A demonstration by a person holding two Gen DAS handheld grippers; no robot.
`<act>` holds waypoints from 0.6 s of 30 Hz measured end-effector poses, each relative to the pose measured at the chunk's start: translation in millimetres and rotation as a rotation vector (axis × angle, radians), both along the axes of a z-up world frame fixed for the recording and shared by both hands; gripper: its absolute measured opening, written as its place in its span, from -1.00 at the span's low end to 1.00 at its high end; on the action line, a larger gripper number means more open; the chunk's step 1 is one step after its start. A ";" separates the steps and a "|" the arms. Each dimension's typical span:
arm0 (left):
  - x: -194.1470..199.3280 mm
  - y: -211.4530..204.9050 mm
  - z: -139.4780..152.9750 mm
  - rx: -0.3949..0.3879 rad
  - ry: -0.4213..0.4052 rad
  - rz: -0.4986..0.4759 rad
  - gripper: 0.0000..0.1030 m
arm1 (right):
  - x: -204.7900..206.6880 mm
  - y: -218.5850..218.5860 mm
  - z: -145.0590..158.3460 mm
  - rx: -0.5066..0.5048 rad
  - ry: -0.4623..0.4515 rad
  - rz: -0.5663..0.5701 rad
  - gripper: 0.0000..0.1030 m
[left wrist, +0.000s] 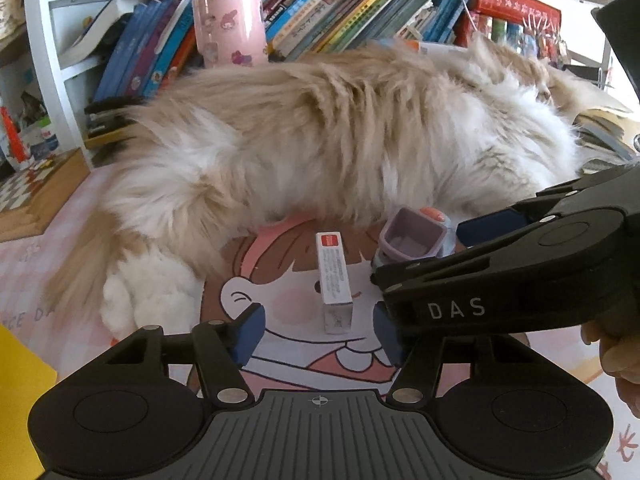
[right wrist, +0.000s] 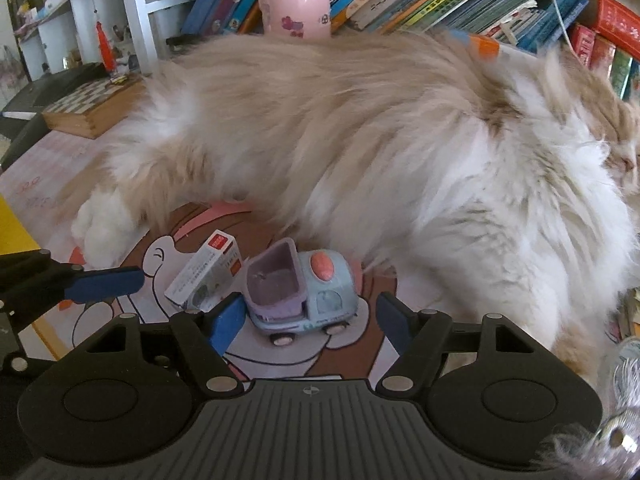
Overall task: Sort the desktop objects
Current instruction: 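Grasp the small white-and-red box with the left tool while the right tool grasps the toy truck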
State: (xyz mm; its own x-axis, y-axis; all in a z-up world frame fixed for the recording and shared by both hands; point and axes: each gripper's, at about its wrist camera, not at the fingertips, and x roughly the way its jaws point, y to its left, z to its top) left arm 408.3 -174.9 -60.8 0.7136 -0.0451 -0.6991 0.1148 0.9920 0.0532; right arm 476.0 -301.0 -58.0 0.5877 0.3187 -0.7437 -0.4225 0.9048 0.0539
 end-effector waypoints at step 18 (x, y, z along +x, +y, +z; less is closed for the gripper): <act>24.9 -5.6 -7.3 0.051 -0.011 -0.040 -0.05 | 6.3 -25.9 0.8 0.017 0.017 -0.078 0.17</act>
State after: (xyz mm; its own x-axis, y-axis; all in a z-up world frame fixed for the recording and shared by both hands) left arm 433.2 -180.5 -68.1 0.7197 -0.0382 -0.6932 0.1535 0.9825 0.1053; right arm 482.3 -326.8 -57.2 0.5986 0.2849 -0.7487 -0.3492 0.9339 0.0762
